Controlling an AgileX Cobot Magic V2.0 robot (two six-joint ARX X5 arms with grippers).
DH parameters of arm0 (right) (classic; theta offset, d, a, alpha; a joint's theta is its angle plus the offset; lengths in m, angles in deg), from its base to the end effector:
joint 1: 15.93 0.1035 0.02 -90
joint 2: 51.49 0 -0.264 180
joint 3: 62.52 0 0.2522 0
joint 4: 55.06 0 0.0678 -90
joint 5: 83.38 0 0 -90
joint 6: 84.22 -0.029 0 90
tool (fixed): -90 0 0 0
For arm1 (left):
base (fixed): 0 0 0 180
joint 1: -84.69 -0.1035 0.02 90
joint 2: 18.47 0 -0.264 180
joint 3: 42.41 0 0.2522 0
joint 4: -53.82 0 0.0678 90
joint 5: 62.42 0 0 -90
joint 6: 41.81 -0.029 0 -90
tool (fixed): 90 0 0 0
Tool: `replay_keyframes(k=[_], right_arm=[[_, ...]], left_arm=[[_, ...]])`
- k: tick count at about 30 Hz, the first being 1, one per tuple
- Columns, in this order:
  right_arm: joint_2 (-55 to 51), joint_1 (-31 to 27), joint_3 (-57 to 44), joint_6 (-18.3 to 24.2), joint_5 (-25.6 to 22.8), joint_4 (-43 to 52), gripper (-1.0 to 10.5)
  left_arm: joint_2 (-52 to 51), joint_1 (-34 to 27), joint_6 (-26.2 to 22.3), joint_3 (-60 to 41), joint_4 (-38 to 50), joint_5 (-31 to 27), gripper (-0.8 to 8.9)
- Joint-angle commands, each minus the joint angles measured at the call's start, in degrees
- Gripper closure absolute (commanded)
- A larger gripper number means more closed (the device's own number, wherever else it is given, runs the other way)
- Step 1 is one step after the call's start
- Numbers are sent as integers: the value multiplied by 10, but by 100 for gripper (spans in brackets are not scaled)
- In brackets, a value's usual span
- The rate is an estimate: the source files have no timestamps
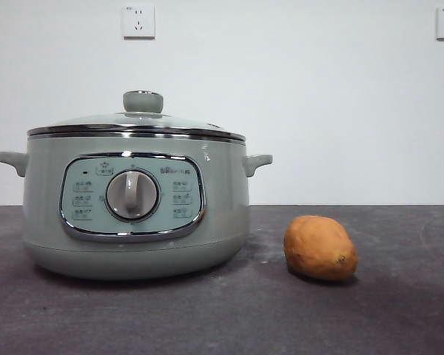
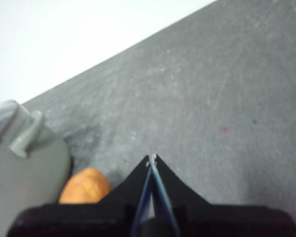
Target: Pick up the potato,open the lid,put the potato in the pot,close the lid
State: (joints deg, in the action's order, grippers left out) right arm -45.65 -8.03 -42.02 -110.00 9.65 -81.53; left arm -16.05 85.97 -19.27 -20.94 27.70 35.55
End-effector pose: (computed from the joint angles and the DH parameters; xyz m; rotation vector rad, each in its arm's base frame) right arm 0.0949 0.0147 0.1744 0.4382 0.2454 0.1404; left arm 0.0903 -0.0060 0.1851 -0.3992 0.1535 -0.1349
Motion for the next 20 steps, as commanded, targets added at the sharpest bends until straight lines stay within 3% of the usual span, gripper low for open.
replay_keyframes(k=[1,9,15,20], right_arm=[[43,0,43,-3,2,5,956],[226,0,183,60,66,2,955],[367,0,273,63,167,0,950],[469,0,330,83,282,-19,946]], left_arm=[[24,-1,-4,32,-2,1,821],[153,-1,-82,138,-3,15,821],[266,-1,-105,224,-29,64,821],[356,-1,-108,288,-54,164,818]])
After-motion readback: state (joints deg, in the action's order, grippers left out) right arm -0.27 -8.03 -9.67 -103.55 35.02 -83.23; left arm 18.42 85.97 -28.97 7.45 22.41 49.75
